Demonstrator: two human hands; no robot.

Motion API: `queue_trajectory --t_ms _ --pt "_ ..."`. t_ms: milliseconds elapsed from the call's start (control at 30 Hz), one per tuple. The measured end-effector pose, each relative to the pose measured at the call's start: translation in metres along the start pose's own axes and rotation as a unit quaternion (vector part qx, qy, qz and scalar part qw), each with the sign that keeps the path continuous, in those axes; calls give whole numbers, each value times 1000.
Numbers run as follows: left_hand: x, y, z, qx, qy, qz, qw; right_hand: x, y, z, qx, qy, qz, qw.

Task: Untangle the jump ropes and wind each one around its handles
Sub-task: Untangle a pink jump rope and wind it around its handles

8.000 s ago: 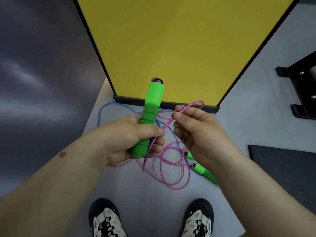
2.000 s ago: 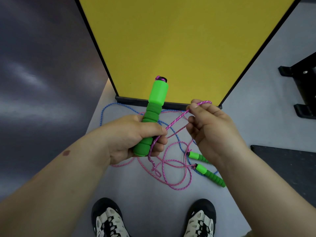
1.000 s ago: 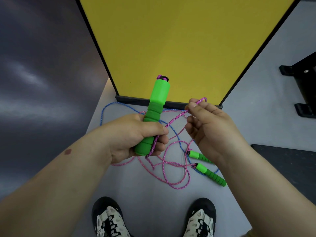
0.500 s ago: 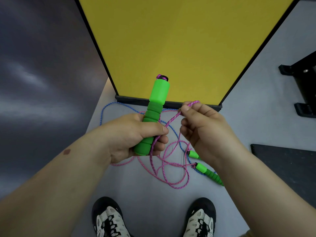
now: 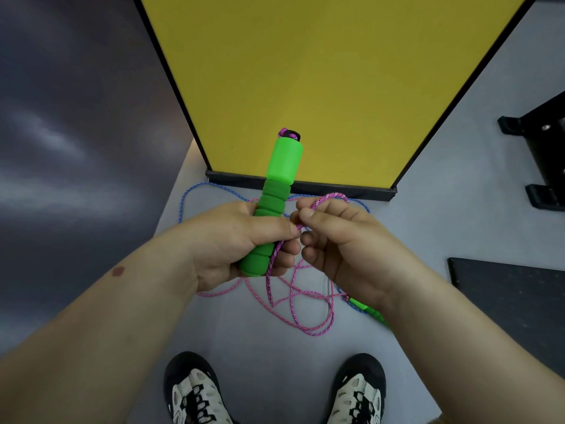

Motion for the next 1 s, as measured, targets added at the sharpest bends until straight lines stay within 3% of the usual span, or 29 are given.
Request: queue_trajectory --t_ms 167,433,567,767,867,1000 --pt "-1 -1 1 -1 11 8 1000 -2 -3 2 -2 22 26 999" --pt "0 -2 1 -6 3 10 1000 -9 -29 25 -110 140 124 976" --pt "-1 0 1 -7 11 3 1000 -7 -22 19 -111 115 85 983" --pt "-1 0 0 -11 7 -1 1000 1 -3 -1 -10 1 9 1000" --pt "0 0 -1 -9 5 2 1000 2 -2 -1 25 8 17 1000" --pt "-1 -1 1 6 18 12 1000 -2 -11 6 -9 55 70 996"
Point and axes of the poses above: each hand's wrist, its own x-axis away from the middle knuckle, its own z-axis out of the back of the hand, y = z × x, the point moved 4 cm from there along -x, towards the middle knuckle, and after that the axes turned 15 degrees about -x, right-handed, at the moved point
